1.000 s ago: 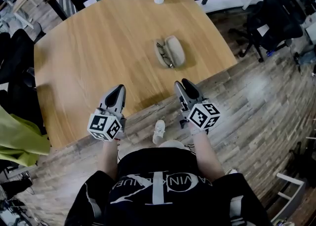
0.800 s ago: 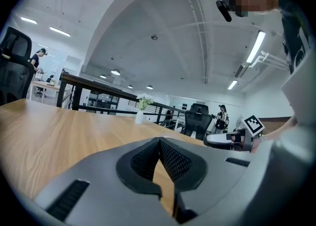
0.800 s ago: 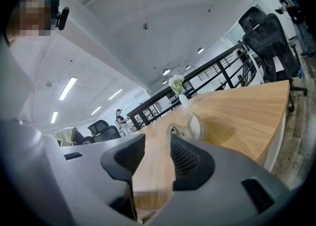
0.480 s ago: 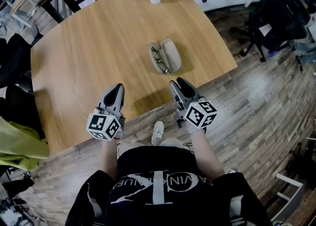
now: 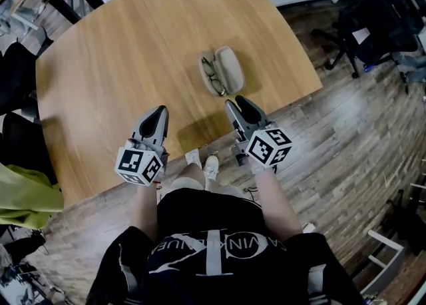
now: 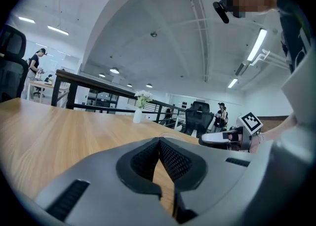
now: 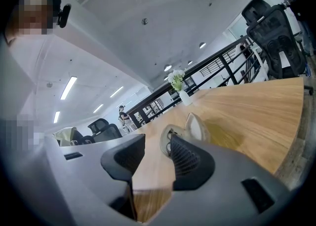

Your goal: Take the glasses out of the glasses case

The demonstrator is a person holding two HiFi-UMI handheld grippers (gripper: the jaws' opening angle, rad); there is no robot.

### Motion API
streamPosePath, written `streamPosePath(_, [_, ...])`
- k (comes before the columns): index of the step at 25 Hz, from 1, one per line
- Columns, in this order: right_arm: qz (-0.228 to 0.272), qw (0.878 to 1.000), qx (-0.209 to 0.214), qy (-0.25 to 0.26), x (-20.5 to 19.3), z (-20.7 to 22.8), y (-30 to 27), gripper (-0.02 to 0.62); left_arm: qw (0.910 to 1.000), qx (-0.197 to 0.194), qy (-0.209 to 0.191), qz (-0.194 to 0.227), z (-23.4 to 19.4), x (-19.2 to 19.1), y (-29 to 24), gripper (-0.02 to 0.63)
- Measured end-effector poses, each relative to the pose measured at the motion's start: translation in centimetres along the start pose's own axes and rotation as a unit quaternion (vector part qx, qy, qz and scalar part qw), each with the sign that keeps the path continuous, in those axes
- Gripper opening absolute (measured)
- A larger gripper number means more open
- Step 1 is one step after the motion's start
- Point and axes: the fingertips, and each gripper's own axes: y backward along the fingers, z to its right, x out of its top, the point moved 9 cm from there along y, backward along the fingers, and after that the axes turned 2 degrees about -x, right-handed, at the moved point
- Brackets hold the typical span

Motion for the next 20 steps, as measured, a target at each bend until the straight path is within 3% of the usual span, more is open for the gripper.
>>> streamPosePath(6, [-0.012,1.0,-0.008,0.005,0.2,0.1,-1.9,0.147,0.9996,-0.023,-0.016,-0.01,-0.9,0.1,-2.1,0.015])
streamPosePath(20, [-0.06,0.996,-0.063,0.021,1.7,1.0,-7.9,0.147,0.9989,-0.045,-0.005,-0.01,-4.3,1.4,-6.9,0.015])
